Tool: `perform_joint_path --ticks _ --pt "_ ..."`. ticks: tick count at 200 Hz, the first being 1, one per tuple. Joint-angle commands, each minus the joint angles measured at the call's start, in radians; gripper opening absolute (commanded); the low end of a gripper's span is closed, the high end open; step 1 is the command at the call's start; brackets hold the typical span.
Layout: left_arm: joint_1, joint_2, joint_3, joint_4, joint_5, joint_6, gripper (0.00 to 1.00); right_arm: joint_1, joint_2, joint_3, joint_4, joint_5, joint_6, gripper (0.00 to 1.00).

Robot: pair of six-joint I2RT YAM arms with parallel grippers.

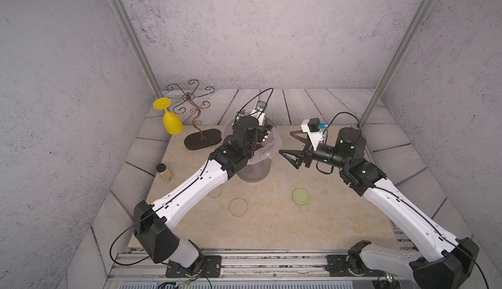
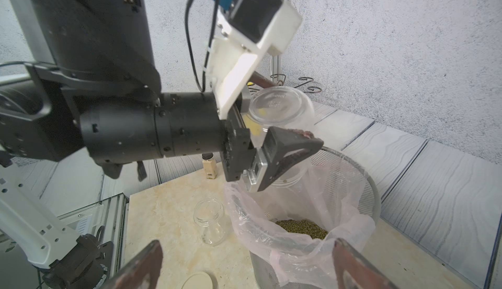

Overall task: Empty moldy mung beans from jars
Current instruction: Pour the moldy mung beans from the jar into the trash bin.

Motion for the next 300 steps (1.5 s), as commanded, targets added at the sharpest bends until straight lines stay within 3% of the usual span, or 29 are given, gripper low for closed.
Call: perform_joint_path --ticks 1,41,85,154,211,230,263,300 --pt "0.017 -0.059 0.09 -0.083 0.058 -0.155 0.48 -0.003 -0.034 -0.002 0.015 -0.01 0.022 0.96" --pt "0.117 -0.083 0.138 -0.202 0.228 -0.376 0.48 -0.003 -0.051 -0.012 0.02 -0.023 0.042 0.96" --pt "0.154 -0.083 0.153 -0.233 0.271 -0.411 0.48 -0.003 -0.072 -0.026 0.016 -0.03 0.049 0.96" --pt "0.188 -0.168 0.125 -0.327 0.428 -0.669 0.48 -0.004 -0.015 -0.051 0.154 -0.2 0.199 0.97" --pt "0.213 -0.136 0.14 -0.312 0.411 -0.659 0.48 -0.002 0.026 -0.058 0.206 -0.217 0.256 0.97" --pt "0.239 -0.104 0.149 -0.288 0.457 -0.698 0.48 -0.001 0.029 -0.063 0.219 -0.214 0.265 0.97" --pt "0.262 -0.102 0.132 -0.243 0.509 -0.77 0.48 -0.002 0.119 -0.041 0.349 -0.254 0.365 0.96" --pt "0.293 -0.127 0.125 -0.241 0.552 -0.826 0.48 -0.002 0.293 -0.007 0.635 -0.275 0.589 0.94"
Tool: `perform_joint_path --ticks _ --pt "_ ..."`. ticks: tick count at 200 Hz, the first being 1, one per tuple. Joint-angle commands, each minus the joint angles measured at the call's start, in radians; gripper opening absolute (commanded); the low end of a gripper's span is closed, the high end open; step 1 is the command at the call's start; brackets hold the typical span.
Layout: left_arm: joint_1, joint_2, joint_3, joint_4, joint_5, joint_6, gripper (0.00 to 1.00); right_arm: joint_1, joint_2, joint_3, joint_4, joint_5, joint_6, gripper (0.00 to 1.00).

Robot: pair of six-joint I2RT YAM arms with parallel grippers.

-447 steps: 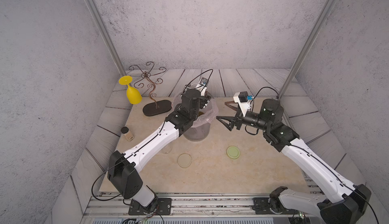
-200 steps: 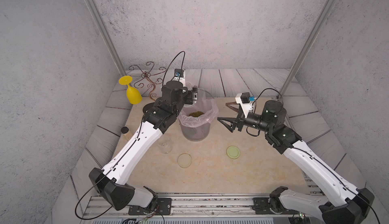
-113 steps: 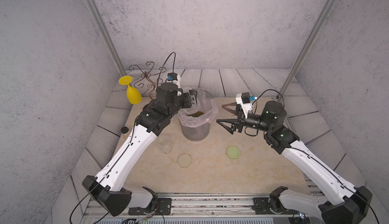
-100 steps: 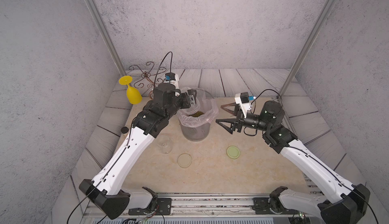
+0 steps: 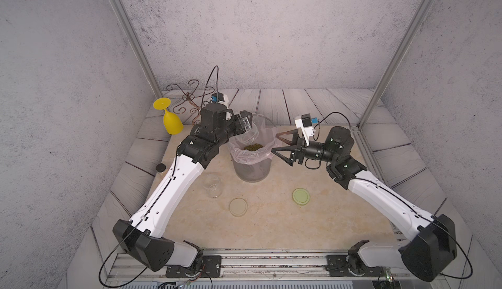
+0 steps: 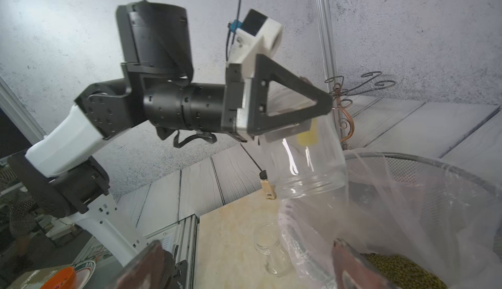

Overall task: Empty moldy mung beans from jars
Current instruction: Place the jar at the center of the board.

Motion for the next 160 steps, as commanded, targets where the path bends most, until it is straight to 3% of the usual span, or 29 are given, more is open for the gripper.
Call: perform_joint_path --ticks 1,50,160 --pt "0.026 -0.051 0.012 0.095 0.051 -0.061 0.48 -0.002 0.098 0.035 0.219 -0.032 0.183 0.94" --pt "0.073 -0.07 -0.011 0.135 0.144 -0.151 0.48 0.01 0.262 0.102 0.554 -0.037 0.433 0.92" --pt "0.094 -0.077 -0.028 0.171 0.193 -0.16 0.48 0.093 0.403 0.285 0.577 -0.12 0.547 0.83"
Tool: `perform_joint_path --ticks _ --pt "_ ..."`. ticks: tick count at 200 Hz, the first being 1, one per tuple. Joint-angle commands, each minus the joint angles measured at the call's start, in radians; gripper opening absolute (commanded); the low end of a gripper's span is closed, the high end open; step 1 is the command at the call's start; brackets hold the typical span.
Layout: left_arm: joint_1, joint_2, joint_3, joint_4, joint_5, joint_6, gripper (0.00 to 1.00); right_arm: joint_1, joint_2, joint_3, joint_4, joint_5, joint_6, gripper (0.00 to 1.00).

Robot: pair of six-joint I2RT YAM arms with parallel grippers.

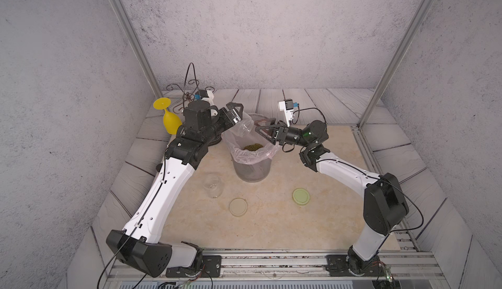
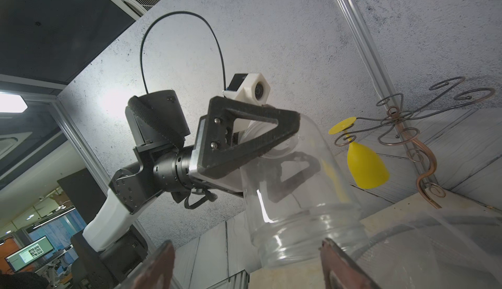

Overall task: Empty moldy mung beans from jars
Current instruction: Place the jar at the center of the board.

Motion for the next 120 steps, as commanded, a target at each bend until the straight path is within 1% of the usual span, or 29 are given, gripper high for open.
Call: perform_joint_path --ticks 1,25,65,87,120 --pt "-0.008 -0.028 0.001 0.084 0.057 0.002 0.48 0.026 0.03 0.045 0.031 -0.069 0.038 0.83" --pt "-0.003 -0.032 0.01 0.076 0.053 0.028 0.48 0.027 0.035 0.042 0.023 -0.087 0.06 0.82" --pt "0.008 -0.046 0.009 0.074 0.04 0.064 0.48 0.026 0.004 0.007 -0.047 -0.099 0.033 0.82" --pt "0.009 -0.045 0.009 0.085 0.05 0.064 0.48 0.027 0.005 0.022 -0.089 -0.105 0.021 0.82" --pt "0.01 -0.04 0.014 0.084 0.064 0.078 0.48 0.028 0.039 0.064 -0.044 -0.12 0.077 0.81"
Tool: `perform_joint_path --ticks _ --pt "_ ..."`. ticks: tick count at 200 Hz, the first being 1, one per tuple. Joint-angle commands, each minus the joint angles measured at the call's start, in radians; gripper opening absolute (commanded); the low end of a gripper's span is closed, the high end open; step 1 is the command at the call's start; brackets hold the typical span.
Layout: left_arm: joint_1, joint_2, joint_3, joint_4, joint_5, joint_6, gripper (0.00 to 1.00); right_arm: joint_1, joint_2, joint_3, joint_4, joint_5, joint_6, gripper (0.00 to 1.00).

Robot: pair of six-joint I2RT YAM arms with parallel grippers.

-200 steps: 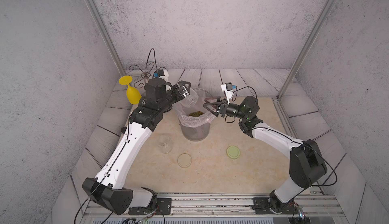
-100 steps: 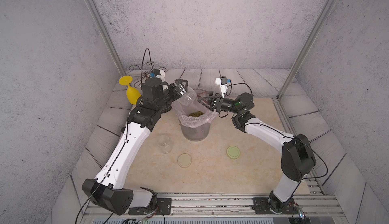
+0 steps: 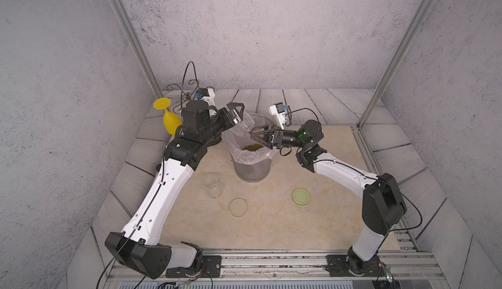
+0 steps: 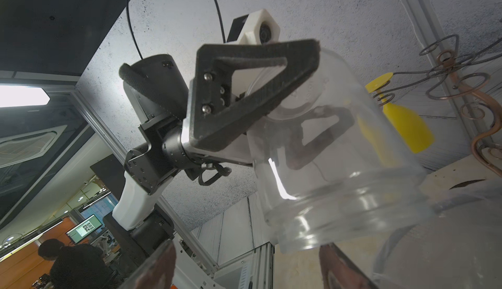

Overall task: Empty moldy mung beans from jars
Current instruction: Place the jar at the center of the board.

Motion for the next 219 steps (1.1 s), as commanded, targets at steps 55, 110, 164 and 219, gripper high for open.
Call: perform_joint_path --ticks 55,110,164,219 --pt "0.007 -0.036 -0.008 0.107 0.083 0.016 0.48 0.001 0.121 0.172 0.107 -0.049 0.126 0.6" --pt "0.026 -0.043 -0.067 0.212 0.16 -0.027 0.49 0.006 0.196 0.253 0.246 -0.036 0.256 0.44" --pt "0.048 -0.05 -0.122 0.312 0.207 -0.074 0.48 0.019 0.248 0.328 0.356 -0.047 0.376 0.42" --pt "0.049 -0.053 -0.143 0.345 0.227 -0.052 0.49 0.041 0.263 0.369 0.318 -0.068 0.386 0.3"
